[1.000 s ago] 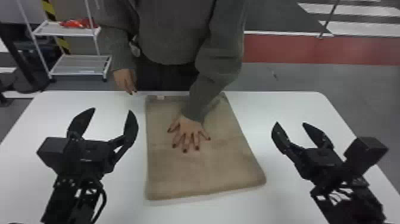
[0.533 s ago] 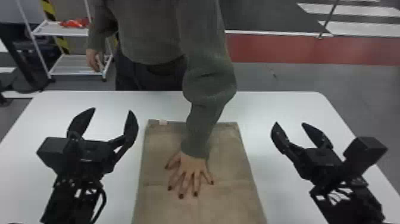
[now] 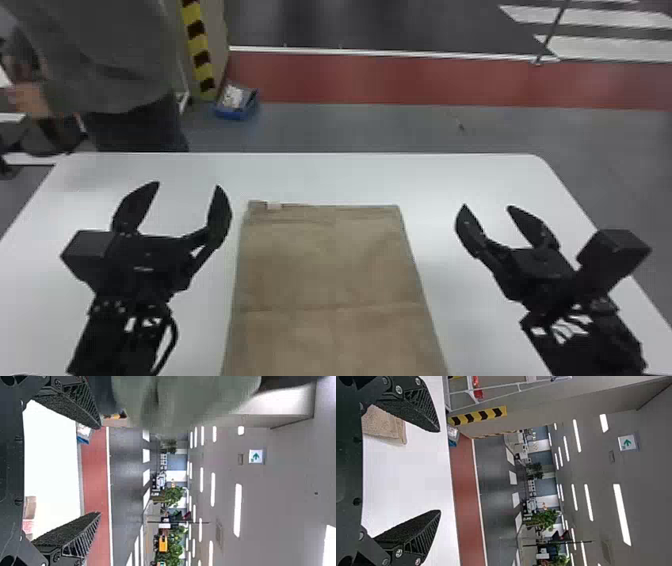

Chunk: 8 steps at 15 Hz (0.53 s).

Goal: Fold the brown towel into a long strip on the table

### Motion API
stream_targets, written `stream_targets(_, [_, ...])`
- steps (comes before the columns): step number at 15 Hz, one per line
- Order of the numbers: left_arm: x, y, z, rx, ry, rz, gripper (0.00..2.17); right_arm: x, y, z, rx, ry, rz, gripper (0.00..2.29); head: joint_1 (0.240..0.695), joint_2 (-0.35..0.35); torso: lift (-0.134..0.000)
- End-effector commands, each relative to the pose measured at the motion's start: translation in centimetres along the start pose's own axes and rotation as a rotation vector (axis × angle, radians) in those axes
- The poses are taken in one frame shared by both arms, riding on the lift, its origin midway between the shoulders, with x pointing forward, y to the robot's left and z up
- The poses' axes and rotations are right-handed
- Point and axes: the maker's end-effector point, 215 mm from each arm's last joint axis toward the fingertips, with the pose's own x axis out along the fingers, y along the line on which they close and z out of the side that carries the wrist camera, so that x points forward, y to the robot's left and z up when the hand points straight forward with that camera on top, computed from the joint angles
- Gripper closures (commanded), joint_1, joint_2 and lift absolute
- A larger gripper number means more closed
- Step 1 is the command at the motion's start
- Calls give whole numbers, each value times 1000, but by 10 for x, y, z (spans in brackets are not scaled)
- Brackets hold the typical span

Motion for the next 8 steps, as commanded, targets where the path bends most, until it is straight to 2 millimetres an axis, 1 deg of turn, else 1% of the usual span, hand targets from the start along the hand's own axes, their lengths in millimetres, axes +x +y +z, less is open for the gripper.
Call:
stream_targets(1, [0, 0, -5, 1, 8, -3, 130, 1, -1, 0, -3, 0, -2, 167, 695, -69, -123])
stream_targets(2, [2, -1, -9, 1, 15, -8, 130, 2, -3, -3, -5, 5, -4, 171, 695, -70, -123])
stream_targets(4, [7, -4, -23, -1, 38, -27, 137, 7, -3, -9, -10, 15, 4, 174, 695, -72, -123])
stream_targets(6, [14, -8, -47, -5, 76, -57, 174, 9, -4, -21, -13, 32, 3, 174, 695, -74, -123])
stream_targets(7, [20, -9, -61, -12, 99, -70, 181, 10, -6, -30, -14, 47, 1, 174, 695, -77, -123])
stream_targets(8, [27, -11, -71, -21, 116, -83, 178, 11, -7, -33, -17, 51, 0, 174, 695, -79, -123])
